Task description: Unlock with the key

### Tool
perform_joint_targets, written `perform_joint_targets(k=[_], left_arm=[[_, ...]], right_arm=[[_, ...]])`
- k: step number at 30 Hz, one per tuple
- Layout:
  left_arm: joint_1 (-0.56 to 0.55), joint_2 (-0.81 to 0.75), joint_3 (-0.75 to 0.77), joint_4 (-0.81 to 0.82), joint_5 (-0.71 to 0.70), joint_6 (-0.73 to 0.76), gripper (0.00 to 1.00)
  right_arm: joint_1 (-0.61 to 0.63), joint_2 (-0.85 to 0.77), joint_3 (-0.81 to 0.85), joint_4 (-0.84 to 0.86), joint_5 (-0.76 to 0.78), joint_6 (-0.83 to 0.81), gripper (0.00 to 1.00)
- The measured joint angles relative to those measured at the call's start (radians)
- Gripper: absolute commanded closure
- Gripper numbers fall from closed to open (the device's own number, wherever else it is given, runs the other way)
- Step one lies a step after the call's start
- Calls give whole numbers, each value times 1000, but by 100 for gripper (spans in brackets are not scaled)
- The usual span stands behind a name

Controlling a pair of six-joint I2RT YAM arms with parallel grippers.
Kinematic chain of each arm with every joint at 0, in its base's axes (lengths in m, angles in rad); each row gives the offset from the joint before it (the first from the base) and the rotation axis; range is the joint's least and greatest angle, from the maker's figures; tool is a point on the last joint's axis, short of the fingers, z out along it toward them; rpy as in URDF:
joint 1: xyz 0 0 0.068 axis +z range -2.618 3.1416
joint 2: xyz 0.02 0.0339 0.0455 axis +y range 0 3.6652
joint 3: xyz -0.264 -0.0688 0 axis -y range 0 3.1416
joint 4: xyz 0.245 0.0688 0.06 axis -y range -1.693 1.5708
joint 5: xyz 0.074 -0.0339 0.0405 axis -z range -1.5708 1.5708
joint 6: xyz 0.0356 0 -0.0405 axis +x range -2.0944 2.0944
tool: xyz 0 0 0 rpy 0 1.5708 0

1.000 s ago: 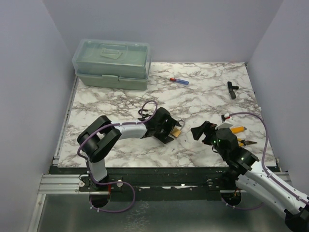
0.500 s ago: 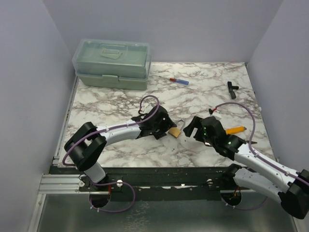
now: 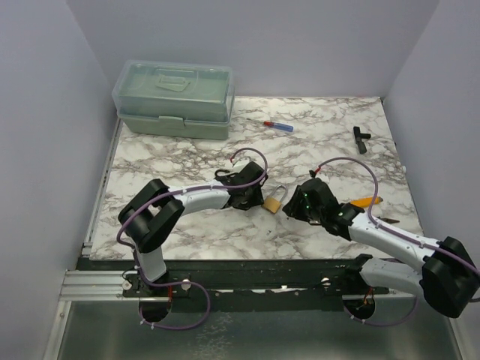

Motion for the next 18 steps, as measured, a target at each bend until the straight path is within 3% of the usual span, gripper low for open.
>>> perform_joint_targets(k=[7,12,18], left_arm=[[0,85,74,-18,-5,60,59],[0,91,85,-39,-5,77,65],[1,92,85,-45,11,74,70]], right_arm=[[0,88,0,41,-15,-8,70],[0,158,0,91,-13,-29,77],[0,271,11,145,-2,-68,78]])
